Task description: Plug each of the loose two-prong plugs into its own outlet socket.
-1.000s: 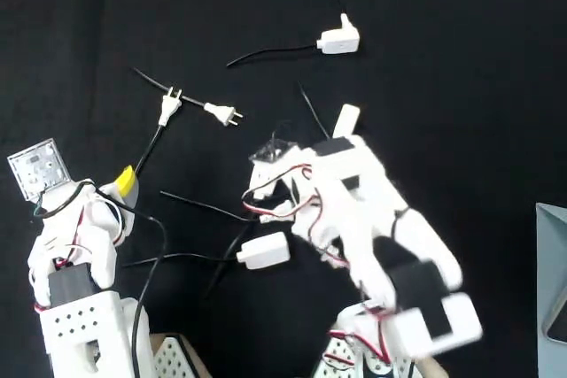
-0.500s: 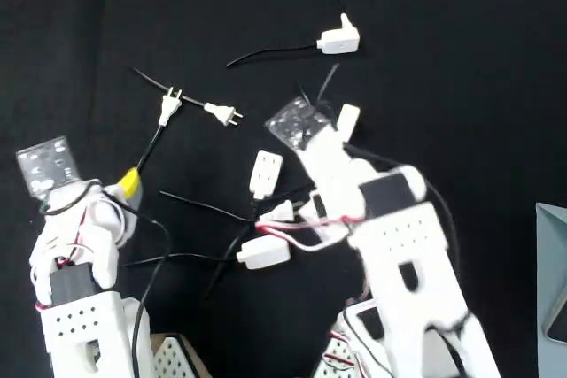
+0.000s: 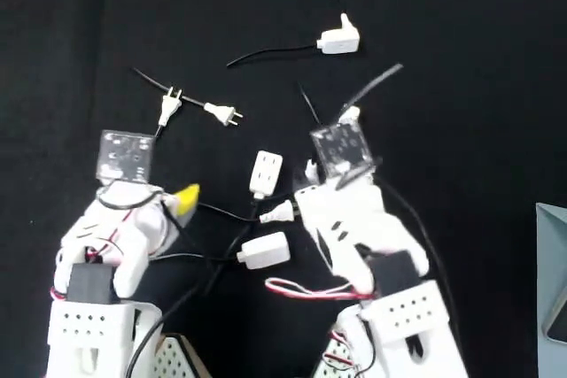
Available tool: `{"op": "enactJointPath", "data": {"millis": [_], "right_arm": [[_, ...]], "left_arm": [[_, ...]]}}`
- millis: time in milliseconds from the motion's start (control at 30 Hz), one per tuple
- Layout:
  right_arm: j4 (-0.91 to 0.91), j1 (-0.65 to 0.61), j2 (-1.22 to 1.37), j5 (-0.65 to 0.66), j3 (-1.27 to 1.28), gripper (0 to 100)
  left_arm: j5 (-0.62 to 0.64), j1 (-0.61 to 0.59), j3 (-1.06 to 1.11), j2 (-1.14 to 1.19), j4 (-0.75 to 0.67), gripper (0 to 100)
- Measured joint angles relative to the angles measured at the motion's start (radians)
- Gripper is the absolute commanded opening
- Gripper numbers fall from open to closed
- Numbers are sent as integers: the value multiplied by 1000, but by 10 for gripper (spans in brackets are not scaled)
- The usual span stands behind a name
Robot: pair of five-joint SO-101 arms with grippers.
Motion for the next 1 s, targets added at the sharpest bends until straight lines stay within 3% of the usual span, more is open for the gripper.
{"op": "enactJointPath", "data": {"millis": [200,433,533,700,1000], "right_arm": [[-94,0,-91,-98,106,12],[-104,135,-103,-192,107,12],[-104,166,-106,-224,107,12],[-120,216,-106,-258,110,12],[-252,273,-106,-258,190,12]], "left_arm": [[-6,78,-72,138,0,294],[2,160,-336,603,0,304],[51,206,-474,824,0,354],[157,264,-678,1146,0,356],[190,313,-910,1475,-2,345]]}}
